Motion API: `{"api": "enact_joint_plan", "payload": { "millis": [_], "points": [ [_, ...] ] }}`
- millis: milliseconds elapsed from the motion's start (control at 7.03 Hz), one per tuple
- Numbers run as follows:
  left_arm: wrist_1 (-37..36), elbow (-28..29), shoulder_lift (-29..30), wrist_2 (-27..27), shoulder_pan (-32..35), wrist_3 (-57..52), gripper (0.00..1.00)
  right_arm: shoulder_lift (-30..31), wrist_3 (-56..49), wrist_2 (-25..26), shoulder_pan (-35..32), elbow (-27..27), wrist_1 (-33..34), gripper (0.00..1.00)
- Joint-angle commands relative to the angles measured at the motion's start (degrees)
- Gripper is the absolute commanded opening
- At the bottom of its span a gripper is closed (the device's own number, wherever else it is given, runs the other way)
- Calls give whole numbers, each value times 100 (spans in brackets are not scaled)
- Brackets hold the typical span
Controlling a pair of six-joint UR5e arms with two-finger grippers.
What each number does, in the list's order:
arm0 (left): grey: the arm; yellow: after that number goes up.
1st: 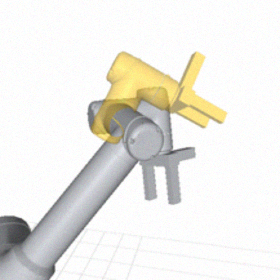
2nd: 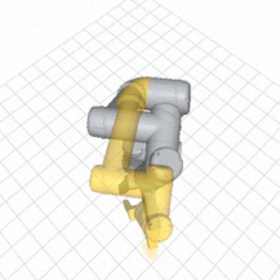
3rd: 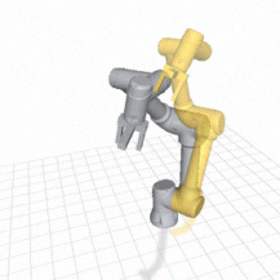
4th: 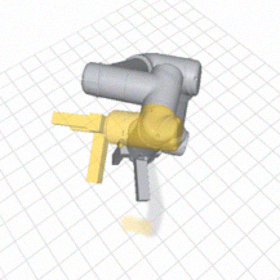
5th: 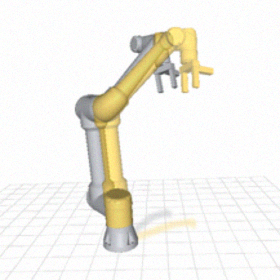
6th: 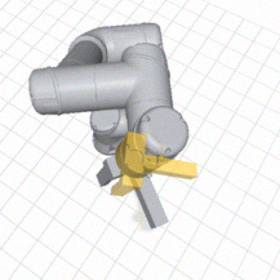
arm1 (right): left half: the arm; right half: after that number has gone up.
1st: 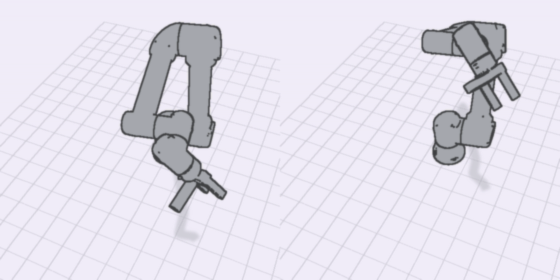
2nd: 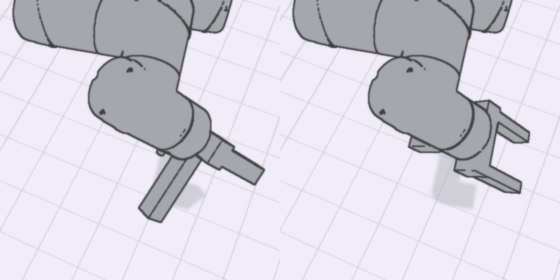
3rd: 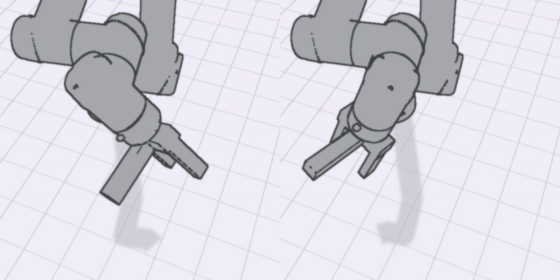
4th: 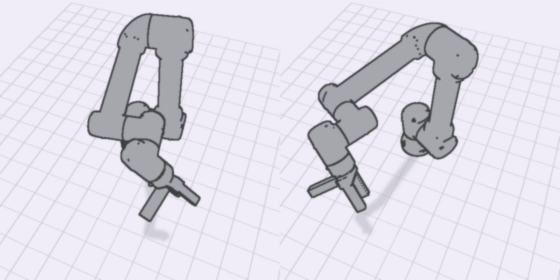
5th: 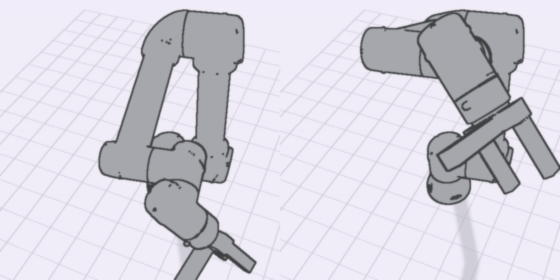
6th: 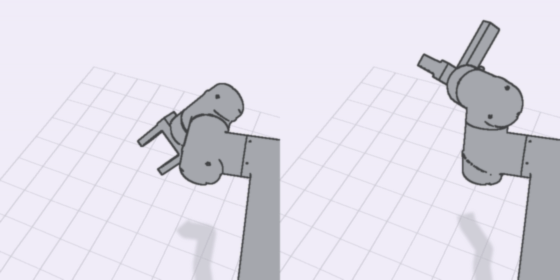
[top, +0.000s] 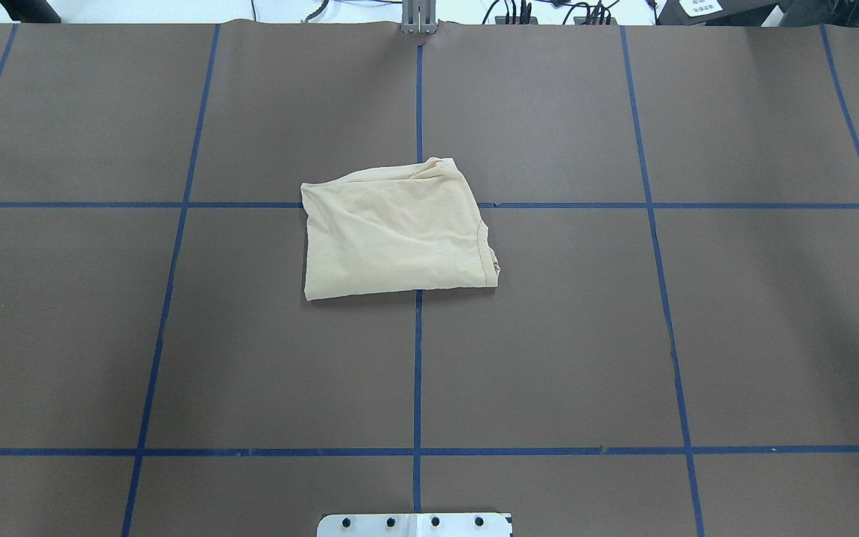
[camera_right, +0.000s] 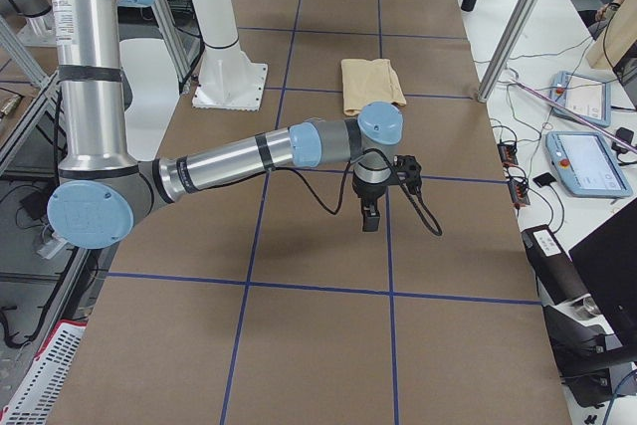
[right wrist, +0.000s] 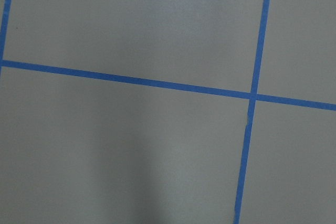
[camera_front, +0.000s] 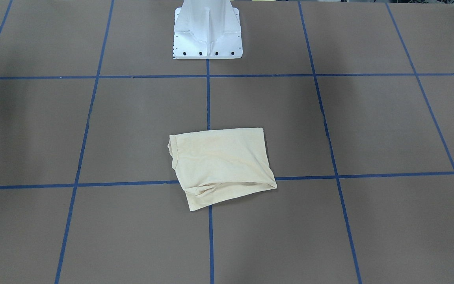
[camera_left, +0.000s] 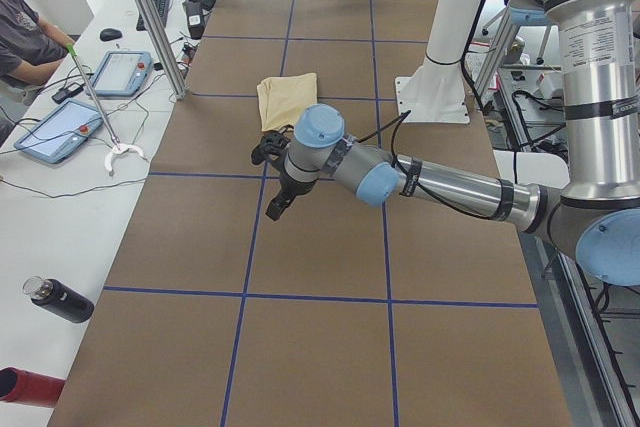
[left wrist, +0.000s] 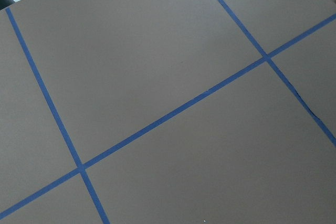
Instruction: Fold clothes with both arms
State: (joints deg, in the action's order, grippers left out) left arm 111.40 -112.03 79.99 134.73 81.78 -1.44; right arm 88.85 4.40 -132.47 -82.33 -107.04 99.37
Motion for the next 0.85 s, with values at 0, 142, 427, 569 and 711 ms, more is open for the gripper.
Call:
{"api": "enact_joint_plan", "payload": {
  "millis": [0, 142, 427, 569, 711],
  "points": [
    [-13, 182, 113, -8, -4, 3, 99, 10, 0, 229, 15, -10, 3, 100],
    [-13, 191, 122, -200, -39, 3, 99, 19, 0, 230, 24, -19, 3, 100],
    [-13, 182, 122, -254, -31, 3, 99, 36, 0, 230, 24, -54, 56, 100],
    [-4, 156, 122, -246, -31, 3, 99, 36, 0, 230, 33, -46, 56, 100],
    [-13, 138, 122, -254, -31, 3, 99, 54, 0, 230, 33, -46, 56, 100]
  ]
}}
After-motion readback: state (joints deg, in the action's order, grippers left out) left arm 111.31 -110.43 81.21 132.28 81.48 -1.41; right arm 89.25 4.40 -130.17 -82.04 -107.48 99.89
